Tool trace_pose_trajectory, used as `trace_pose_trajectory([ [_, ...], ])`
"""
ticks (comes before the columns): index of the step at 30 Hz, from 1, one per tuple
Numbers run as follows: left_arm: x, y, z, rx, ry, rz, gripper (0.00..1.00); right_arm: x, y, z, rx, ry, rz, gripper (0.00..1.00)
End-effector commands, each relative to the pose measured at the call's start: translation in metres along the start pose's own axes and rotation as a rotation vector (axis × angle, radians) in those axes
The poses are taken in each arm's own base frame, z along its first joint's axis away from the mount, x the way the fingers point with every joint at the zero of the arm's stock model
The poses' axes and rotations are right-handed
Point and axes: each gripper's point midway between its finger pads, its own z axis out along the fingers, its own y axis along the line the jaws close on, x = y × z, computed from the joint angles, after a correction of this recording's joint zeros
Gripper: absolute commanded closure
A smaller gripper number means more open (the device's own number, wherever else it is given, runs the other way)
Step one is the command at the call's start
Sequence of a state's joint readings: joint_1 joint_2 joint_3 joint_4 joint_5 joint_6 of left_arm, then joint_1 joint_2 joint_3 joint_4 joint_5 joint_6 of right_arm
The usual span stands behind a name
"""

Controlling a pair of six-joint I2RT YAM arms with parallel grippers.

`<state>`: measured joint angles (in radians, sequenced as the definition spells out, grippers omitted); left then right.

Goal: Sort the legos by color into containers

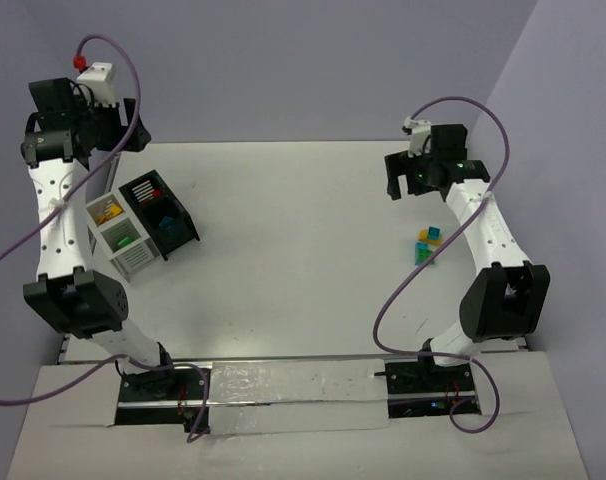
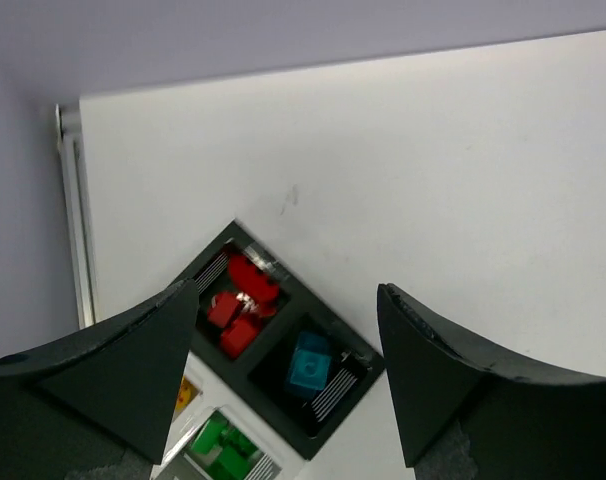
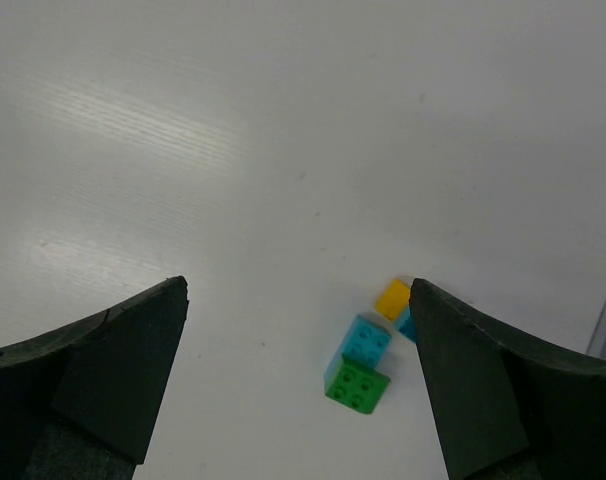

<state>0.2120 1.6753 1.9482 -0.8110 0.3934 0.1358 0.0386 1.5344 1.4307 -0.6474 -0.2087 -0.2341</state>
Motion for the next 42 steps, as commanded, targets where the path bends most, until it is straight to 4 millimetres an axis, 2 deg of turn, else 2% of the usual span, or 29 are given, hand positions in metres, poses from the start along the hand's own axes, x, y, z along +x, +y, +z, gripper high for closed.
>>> trace_pose_trajectory([
  [1,-0.03,-0.041,-0.012,0.018,-0.124,0.116,0.18,0.035,-0.032,-0.006,0.064,0.097,0.118,0.04],
  [6,-0.02,-0.053,-0.012,0.028,-0.112,0.115,0.18,0.076,-0.054,-0.003,0.138,0.22,0.129,0.11],
  [9,-0.011,-0.055,-0.007,0.033,-0.079,0.079,0.18,0.101,-0.069,0.003,0.197,0.304,0.171,0.2],
  [13,-0.007,-0.055,-0.005,0.03,-0.072,0.066,0.17,0.119,-0.075,0.008,0.242,0.351,0.212,0.23],
  [16,-0.005,-0.054,-0.005,0.024,-0.067,0.051,0.17,0.138,-0.075,0.02,0.249,0.404,0.277,0.23],
  [21,-0.003,-0.053,-0.005,0.018,-0.052,0.043,0.17,0.146,-0.089,0.029,0.265,0.426,0.339,0.25],
  [26,0.0,-0.052,-0.005,0.008,-0.042,0.035,0.16,0.144,-0.106,0.039,0.288,0.436,0.376,0.27],
  [33,0.003,-0.049,-0.002,-0.004,-0.029,0.032,0.16,0.147,-0.111,0.055,0.272,0.457,0.394,0.3],
  [37,0.005,-0.048,-0.001,-0.009,-0.021,0.03,0.16,0.148,-0.11,0.06,0.256,0.47,0.399,0.39],
  [42,0.008,-0.046,0.001,-0.015,-0.011,0.035,0.16,0.161,-0.102,0.06,0.235,0.506,0.408,0.51],
])
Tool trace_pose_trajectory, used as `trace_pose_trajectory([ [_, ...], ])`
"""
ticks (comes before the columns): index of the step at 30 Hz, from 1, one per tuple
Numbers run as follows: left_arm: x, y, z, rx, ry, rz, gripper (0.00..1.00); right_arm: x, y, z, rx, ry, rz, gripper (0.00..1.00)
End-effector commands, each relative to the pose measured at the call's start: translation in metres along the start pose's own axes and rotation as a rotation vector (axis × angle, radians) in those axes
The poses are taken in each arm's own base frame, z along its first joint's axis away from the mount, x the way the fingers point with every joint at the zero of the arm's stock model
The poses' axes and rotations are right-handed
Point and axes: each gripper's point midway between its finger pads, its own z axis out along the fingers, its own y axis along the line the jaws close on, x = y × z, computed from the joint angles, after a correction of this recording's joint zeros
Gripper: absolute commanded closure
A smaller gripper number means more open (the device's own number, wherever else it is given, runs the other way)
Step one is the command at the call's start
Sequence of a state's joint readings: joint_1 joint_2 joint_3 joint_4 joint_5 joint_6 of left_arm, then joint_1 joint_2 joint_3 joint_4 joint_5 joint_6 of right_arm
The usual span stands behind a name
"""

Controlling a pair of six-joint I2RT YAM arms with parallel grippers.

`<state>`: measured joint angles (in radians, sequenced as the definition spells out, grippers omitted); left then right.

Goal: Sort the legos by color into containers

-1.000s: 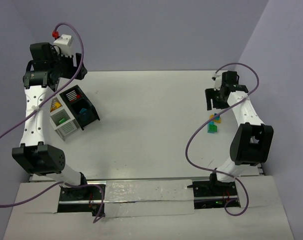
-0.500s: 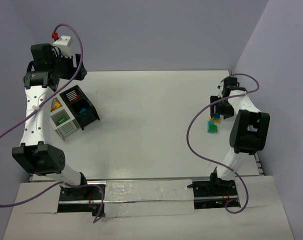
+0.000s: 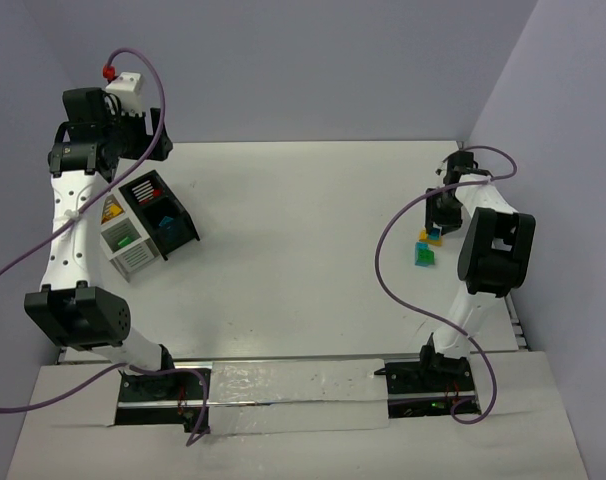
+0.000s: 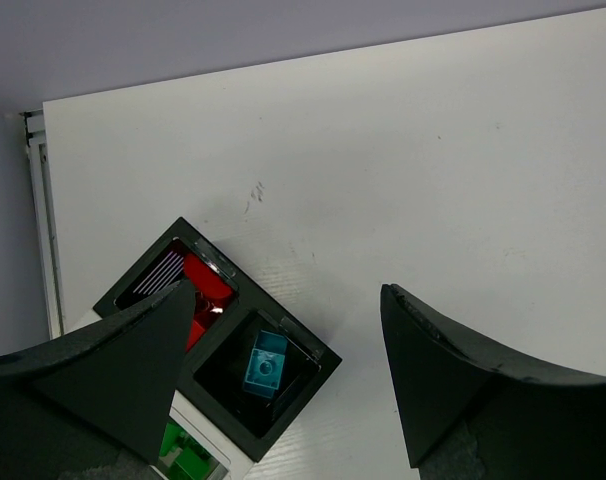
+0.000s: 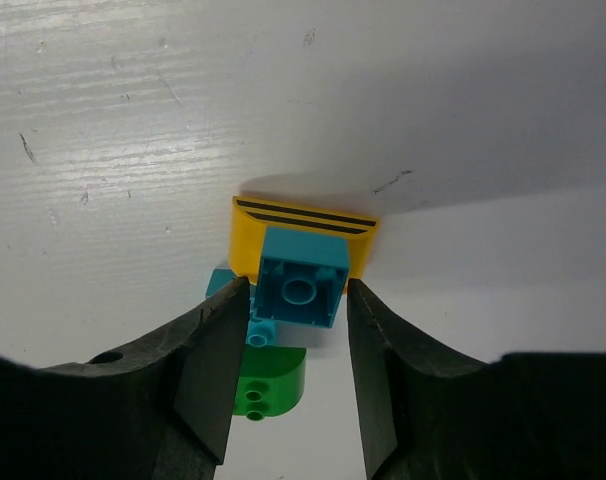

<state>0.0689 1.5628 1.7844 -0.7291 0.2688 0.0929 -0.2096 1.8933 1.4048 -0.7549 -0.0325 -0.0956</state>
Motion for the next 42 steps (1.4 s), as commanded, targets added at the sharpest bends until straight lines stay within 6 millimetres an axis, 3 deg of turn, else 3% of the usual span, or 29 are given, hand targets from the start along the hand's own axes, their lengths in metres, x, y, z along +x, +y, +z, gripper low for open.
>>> trace_pose_trajectory([
  [1,-0.004,0.002,0.0,-0.013,-0.007,0.001,0.16,0.002,0.001,0.0,-0.01,0.012,0.012,0.51],
  [7,-0.005,0.003,0.003,-0.01,-0.004,0.0,0.15,0.006,0.0,0.0,-0.001,0.018,0.012,0.49],
  [11,-0.004,0.002,0.005,-0.005,-0.001,-0.002,0.15,0.005,-0.001,0.0,0.001,0.018,0.012,0.43],
  [13,-0.004,0.002,0.005,-0.004,-0.001,-0.001,0.15,0.003,0.0,-0.001,-0.004,0.014,0.011,0.48],
  [16,-0.002,0.003,0.006,-0.005,0.006,0.0,0.15,0.002,0.001,0.0,-0.013,0.015,0.008,0.66],
  [18,-0.002,0.002,0.006,-0.003,0.01,-0.003,0.14,0.004,0.002,0.002,-0.02,0.023,0.006,0.69],
  [21,-0.003,0.002,0.005,-0.002,0.011,0.002,0.05,0.007,0.004,0.004,-0.027,0.037,0.005,0.78],
  [22,-0.004,0.001,0.004,0.003,0.01,0.006,0.01,0.006,0.004,0.003,-0.031,0.034,0.005,0.86],
  [25,-0.006,-0.001,0.002,0.017,0.009,0.012,0.01,-0.002,0.015,-0.005,-0.094,0.014,0.003,0.98],
  [28,-0.005,-0.008,0.0,0.058,0.01,0.016,0.01,-0.028,0.043,-0.033,-0.26,-0.063,-0.014,1.0],
  [32,-0.012,-0.021,-0.008,0.154,-0.022,0.006,0.01,-0.073,0.09,-0.096,-0.493,-0.223,-0.093,1.0],
  [35,-0.018,-0.039,-0.019,0.293,-0.061,-0.011,0.01,-0.087,0.132,-0.137,-0.631,-0.289,-0.171,1.0],
  [37,-0.018,-0.056,-0.027,0.395,-0.084,-0.009,0.01,-0.086,0.157,-0.156,-0.703,-0.308,-0.211,1.0],
  [39,-0.015,-0.078,-0.04,0.52,-0.128,0.012,0.01,-0.077,0.194,-0.18,-0.801,-0.321,-0.277,1.0],
  [41,-0.017,-0.096,-0.06,0.585,-0.197,0.034,0.01,-0.06,0.231,-0.201,-0.901,-0.309,-0.351,1.0],
  [42,-0.012,-0.099,-0.057,0.605,-0.198,0.037,0.01,-0.054,0.243,-0.209,-0.939,-0.305,-0.376,1.0],
])
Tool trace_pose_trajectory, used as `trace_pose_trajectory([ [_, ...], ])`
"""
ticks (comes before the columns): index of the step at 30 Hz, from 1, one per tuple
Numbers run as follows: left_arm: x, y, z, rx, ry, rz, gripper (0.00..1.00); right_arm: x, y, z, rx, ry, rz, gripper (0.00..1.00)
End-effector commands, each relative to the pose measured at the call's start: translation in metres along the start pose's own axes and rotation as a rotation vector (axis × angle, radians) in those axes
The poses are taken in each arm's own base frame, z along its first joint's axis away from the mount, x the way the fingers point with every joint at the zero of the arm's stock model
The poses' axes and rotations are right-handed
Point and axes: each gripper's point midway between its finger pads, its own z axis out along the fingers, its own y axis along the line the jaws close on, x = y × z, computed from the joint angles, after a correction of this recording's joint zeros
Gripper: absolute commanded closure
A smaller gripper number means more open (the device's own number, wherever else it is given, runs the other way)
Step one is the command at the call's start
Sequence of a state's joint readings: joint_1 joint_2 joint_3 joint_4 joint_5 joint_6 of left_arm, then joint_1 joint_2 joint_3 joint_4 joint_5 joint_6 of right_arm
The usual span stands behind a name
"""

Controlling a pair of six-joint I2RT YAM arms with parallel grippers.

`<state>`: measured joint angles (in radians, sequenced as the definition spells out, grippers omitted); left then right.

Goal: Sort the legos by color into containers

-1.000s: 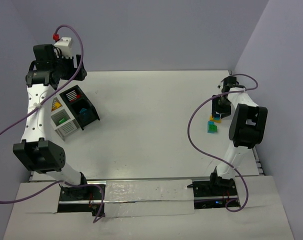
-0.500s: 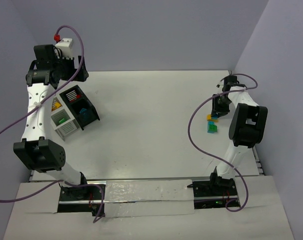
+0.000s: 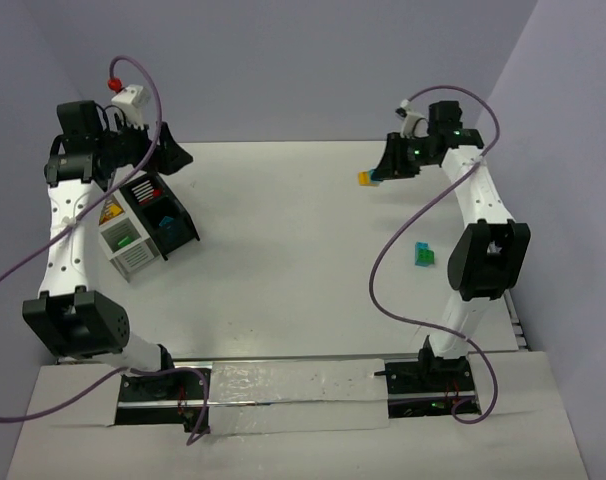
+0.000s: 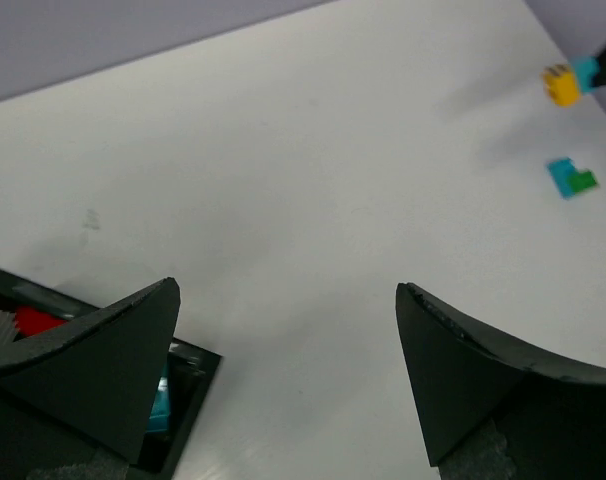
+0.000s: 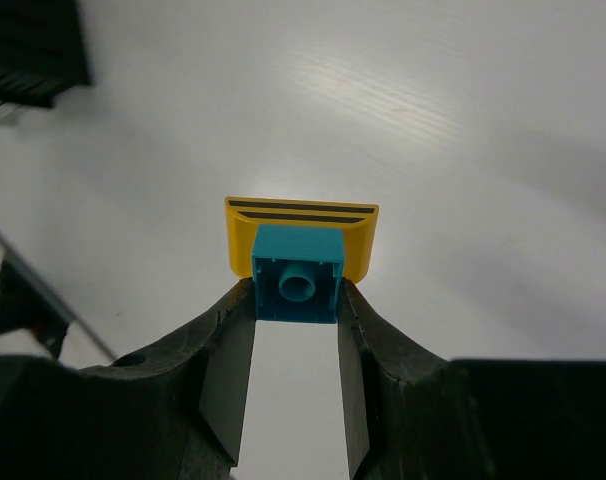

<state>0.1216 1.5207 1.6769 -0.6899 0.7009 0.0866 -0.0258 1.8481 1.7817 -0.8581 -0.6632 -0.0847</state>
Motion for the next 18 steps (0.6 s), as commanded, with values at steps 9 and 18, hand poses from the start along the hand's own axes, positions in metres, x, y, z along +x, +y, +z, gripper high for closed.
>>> trace_pose_trajectory([
  [9,0.02,-0.141,-0.018,0.414,-0.184,0.343,0.01,-0.006,0.225,-0.015,-0.656,0.017,-0.186,1.0],
  [18,0.024,-0.19,-0.002,0.463,-0.268,0.486,0.01,-0.007,0.288,-0.027,-0.895,0.058,-0.181,1.0],
])
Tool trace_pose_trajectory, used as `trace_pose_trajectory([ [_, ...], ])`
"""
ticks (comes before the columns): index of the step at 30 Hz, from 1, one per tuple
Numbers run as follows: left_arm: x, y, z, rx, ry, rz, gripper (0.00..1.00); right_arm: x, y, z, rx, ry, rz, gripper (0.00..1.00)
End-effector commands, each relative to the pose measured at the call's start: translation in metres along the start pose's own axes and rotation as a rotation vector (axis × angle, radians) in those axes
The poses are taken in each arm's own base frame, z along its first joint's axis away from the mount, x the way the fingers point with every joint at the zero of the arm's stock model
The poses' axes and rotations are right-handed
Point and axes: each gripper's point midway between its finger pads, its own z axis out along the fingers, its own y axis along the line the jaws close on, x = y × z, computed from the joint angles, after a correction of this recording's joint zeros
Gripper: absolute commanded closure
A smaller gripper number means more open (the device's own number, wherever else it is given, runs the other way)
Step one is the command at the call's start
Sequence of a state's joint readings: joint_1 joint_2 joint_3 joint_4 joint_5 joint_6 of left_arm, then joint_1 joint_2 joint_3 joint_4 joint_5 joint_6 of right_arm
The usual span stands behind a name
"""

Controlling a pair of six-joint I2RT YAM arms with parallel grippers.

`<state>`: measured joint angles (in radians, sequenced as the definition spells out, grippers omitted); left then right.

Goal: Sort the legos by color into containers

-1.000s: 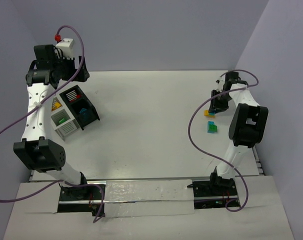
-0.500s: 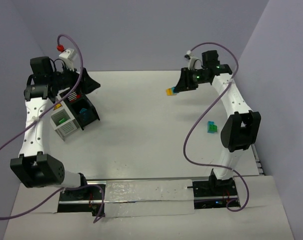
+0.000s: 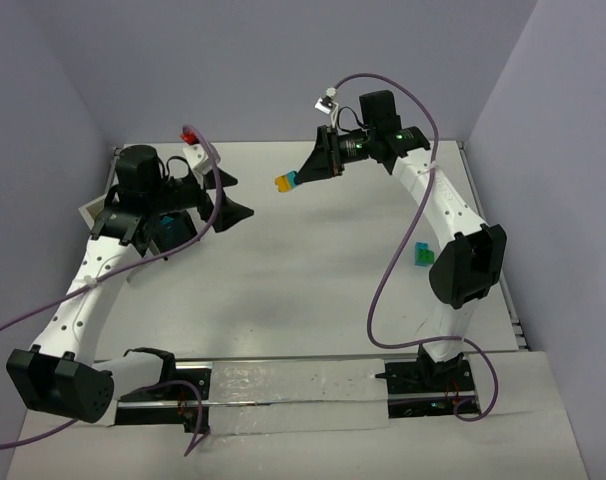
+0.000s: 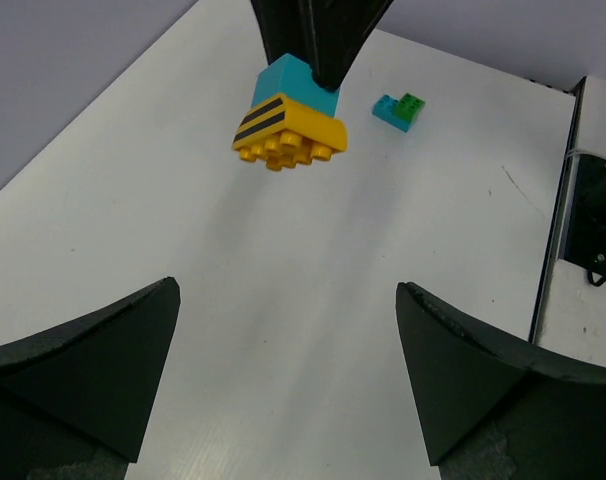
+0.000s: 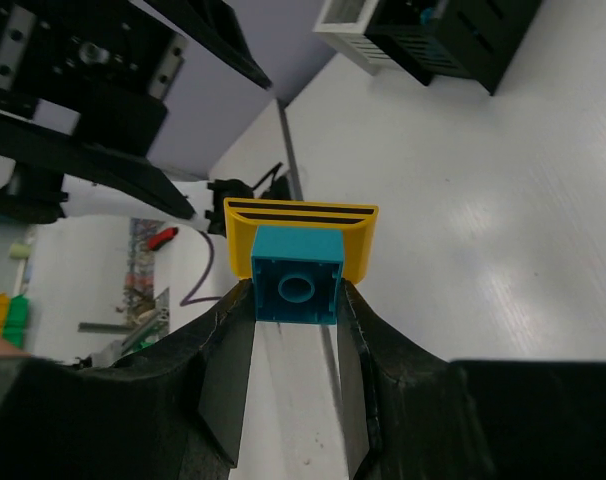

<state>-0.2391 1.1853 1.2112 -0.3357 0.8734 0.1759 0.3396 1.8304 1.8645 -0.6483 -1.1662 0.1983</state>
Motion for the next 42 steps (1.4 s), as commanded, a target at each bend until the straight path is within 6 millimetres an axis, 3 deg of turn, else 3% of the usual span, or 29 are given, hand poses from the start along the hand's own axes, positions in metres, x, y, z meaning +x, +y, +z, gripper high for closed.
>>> trace_pose_trajectory([
  [1,-0.033,0.0,0.007,-0.047,-0.103,0.189,0.01,-0.017,0.047,0.006,-0.155,-0.01,-0.054,1.0],
  [13,-0.044,-0.017,0.023,-0.056,-0.161,0.361,0.06,0.0,0.07,0.016,-0.202,0.027,-0.073,1.0],
  [26,-0.042,-0.023,0.034,-0.025,-0.149,0.347,0.32,0.001,0.083,0.015,-0.222,0.026,-0.084,1.0],
  [36,-0.04,-0.02,0.041,-0.052,-0.139,0.321,0.31,0.002,0.085,0.016,-0.232,0.028,-0.06,1.0],
  [42,-0.04,-0.016,0.043,-0.072,-0.127,0.31,0.45,0.004,0.086,0.017,-0.238,0.033,-0.046,1.0],
])
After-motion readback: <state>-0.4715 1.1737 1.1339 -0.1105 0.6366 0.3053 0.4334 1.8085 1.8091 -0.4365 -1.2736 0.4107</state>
